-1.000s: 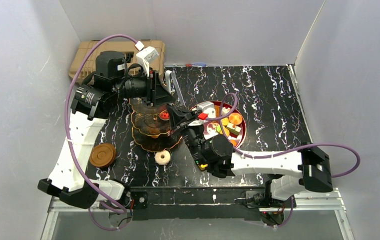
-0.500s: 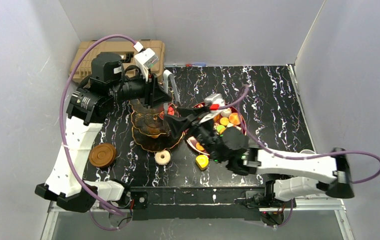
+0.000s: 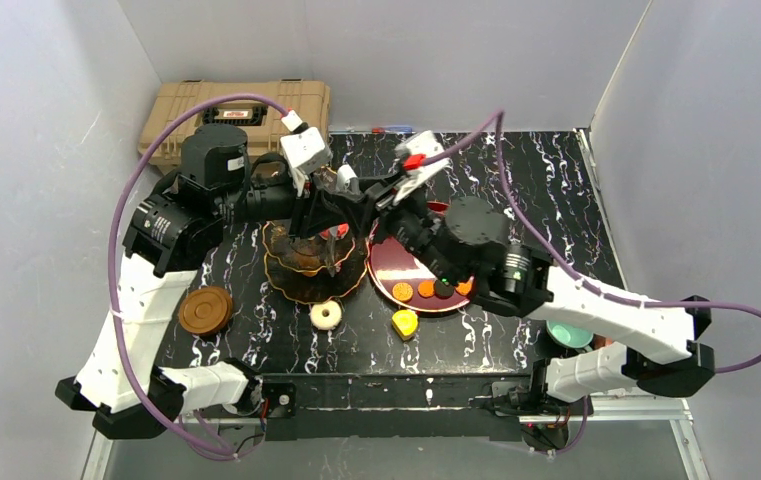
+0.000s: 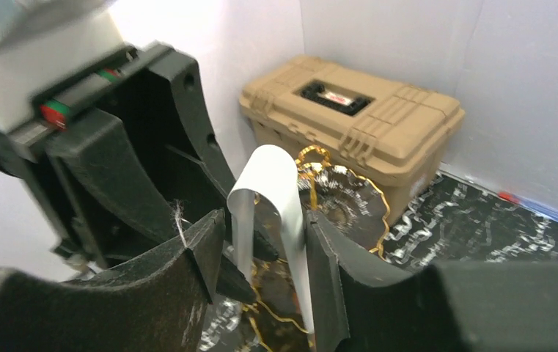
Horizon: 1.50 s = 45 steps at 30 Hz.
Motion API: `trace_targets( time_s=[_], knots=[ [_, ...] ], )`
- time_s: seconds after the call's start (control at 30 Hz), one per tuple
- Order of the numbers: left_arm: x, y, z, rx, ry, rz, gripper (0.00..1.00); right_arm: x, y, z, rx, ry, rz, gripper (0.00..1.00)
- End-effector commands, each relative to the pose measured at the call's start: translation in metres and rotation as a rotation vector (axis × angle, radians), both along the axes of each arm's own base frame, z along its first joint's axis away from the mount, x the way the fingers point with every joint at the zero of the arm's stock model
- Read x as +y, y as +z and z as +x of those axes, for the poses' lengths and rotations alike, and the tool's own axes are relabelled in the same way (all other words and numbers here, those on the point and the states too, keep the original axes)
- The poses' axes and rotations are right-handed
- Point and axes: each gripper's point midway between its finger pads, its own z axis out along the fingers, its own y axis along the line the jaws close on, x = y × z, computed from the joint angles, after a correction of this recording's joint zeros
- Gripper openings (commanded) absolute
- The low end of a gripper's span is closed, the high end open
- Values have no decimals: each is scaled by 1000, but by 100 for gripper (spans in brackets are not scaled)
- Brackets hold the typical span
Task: Serve the afternoon tea
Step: Pick up the clamp from the center of the board.
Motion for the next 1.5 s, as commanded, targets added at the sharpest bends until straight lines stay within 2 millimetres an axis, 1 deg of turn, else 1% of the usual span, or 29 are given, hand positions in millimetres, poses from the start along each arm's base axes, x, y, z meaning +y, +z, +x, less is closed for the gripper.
trace_targets(
  time_s=[0.0,0.07,0.17,0.23,0.4,0.53,0.6,0.73,0.87,0.97,1.1,1.2,1.27,1.33,1.47],
  knots=[
    [2,3,2,-47,8,18,0,5,-11,3,-32,-1,-142,50],
    [2,2,2,-49,8,20,0,3,-14,5,-39,-10,-164,48],
    [2,1,1,-49,7,22,0,-4,-17,7,-40,-31,-172,48],
    [2,0,1,-48,9,25,0,-9,-14,3,-47,-16,-156,49],
    [2,-1,3,-52,14,31,0,-24,-14,-7,-49,25,-147,55],
    [3,0,3,-53,18,32,0,-35,-22,-11,-37,33,-159,60],
    [2,0,3,-52,15,30,0,-36,-28,-10,-30,24,-172,61],
    [-1,2,-1,-46,0,22,0,-27,-35,-1,-23,-3,-199,60],
    [-3,3,-4,-59,-15,26,0,-17,-34,8,-39,-31,-212,60],
    [-5,1,-7,-61,-31,36,0,-11,-35,17,-46,-71,-227,57],
    [-5,-1,-10,-71,-44,48,0,-10,-43,28,-73,-126,-292,51],
    [-5,-2,-13,-73,-52,50,0,-10,-44,30,-82,-130,-300,50],
    [-5,-3,-13,-73,-51,55,0,-10,-41,28,-85,-115,-302,52],
    [-3,-5,-13,-86,-51,64,0,-13,-35,23,-84,-81,-301,58],
    [-1,-8,-12,-115,-57,84,0,-26,-19,12,-35,-3,-272,68]
  ],
)
